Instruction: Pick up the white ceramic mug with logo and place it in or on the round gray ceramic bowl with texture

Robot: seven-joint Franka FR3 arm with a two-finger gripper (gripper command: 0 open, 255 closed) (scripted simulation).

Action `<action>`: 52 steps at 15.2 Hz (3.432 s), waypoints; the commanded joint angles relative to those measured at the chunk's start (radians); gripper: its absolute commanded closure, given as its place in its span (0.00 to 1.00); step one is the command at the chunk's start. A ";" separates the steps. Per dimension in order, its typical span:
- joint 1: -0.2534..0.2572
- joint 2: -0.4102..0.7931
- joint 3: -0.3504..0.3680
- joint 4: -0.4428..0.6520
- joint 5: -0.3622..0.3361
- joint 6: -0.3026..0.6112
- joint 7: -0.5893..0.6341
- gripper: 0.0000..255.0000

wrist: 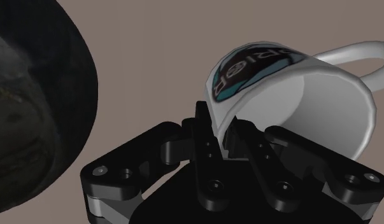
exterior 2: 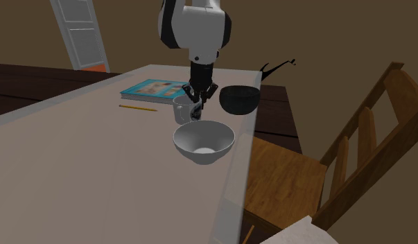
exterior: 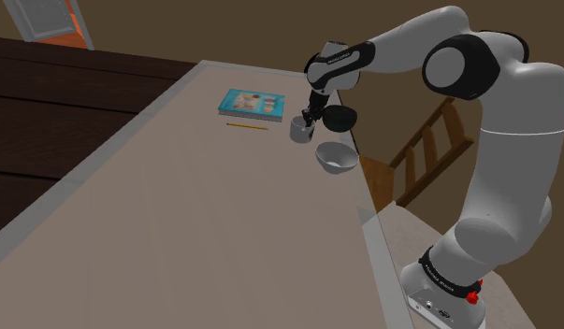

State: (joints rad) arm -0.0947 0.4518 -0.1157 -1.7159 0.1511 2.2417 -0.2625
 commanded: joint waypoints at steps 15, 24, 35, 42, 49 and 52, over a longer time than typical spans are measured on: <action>0.003 -0.077 -0.009 0.093 -0.021 -0.168 0.022 1.00; 0.003 -0.102 -0.012 0.177 -0.029 -0.277 0.033 1.00; -0.030 -0.109 -0.026 0.284 -0.026 -0.395 0.000 1.00; -0.138 -0.073 -0.069 0.350 0.004 -0.439 -0.147 1.00; -0.242 0.000 -0.098 0.458 0.035 -0.488 -0.269 1.00; -0.238 -0.003 -0.097 0.412 0.036 -0.446 -0.273 1.00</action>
State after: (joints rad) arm -0.3317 0.4465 -0.2127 -1.2926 0.1857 1.7827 -0.5317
